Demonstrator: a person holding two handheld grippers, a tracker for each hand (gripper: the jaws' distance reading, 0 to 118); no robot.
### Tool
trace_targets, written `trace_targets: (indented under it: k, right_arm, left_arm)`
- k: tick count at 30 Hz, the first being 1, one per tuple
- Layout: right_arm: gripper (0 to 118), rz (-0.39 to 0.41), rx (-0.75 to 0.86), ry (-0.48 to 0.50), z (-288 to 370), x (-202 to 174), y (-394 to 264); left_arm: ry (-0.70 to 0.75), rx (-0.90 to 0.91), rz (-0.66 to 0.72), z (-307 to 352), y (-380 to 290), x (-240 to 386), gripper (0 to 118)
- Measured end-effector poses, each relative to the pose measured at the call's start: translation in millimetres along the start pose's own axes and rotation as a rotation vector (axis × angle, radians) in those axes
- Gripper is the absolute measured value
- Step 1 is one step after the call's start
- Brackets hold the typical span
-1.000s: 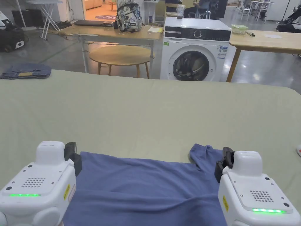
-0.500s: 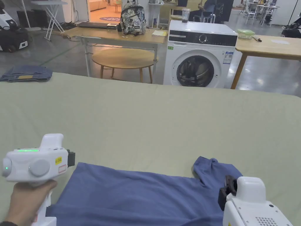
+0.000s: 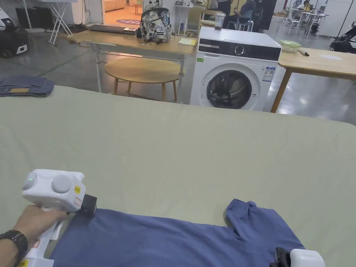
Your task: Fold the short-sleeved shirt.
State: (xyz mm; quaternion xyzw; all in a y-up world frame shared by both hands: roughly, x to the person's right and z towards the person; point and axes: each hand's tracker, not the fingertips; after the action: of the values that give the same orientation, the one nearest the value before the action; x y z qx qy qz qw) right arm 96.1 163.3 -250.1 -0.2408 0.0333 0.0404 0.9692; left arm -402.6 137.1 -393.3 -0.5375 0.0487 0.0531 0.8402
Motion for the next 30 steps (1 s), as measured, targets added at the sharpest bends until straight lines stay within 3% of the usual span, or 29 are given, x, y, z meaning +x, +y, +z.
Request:
trace_targets:
  k: [2,3,6,7,14,15,19,26,30]
  right_arm:
    - [0,-0.001,-0.01,-0.006,-1.4,2.2,-1.9]
    - [0,-0.003,-0.015,-0.009,-2.4,2.9,-2.3]
    - [0,-0.016,-0.033,-0.006,-6.5,5.1,-3.3]
    - [0,-0.021,-0.04,-0.005,-8.1,6.2,-2.8]
    - [0,-0.057,-0.13,0.006,-31.1,32.6,29.6]
    - [6,-0.062,-0.159,0.006,-38.8,38.4,37.1]
    - [70,-0.066,-0.321,0.023,-89.3,66.1,68.3]
    - [71,-0.012,-0.475,0.008,-183.4,93.8,87.8]
    - [70,-0.002,-0.603,0.071,-212.2,93.3,81.4]
  left_arm:
    - [0.04,0.014,-0.024,3.7,-1.3,8.3,57]
    - [0.039,0.02,-0.038,4.9,-2.6,11.9,48]
    - [0.016,0.035,-0.065,7.9,-7.1,15.9,5]
    - [0.005,0.035,-0.066,8.7,-8.4,15.8,1]
    - [-0.061,0.153,-0.045,35.5,-16.3,-2.9,0]
    - [-0.064,0.165,-0.045,39.8,-18.5,-4.2,0]
    - [-0.078,0.211,-0.043,54.9,-28.3,-7.0,0]
    - [-0.079,0.249,-0.031,62.0,-40.5,-10.2,0]
    - [-0.084,0.253,-0.01,61.7,-42.8,-11.9,0]
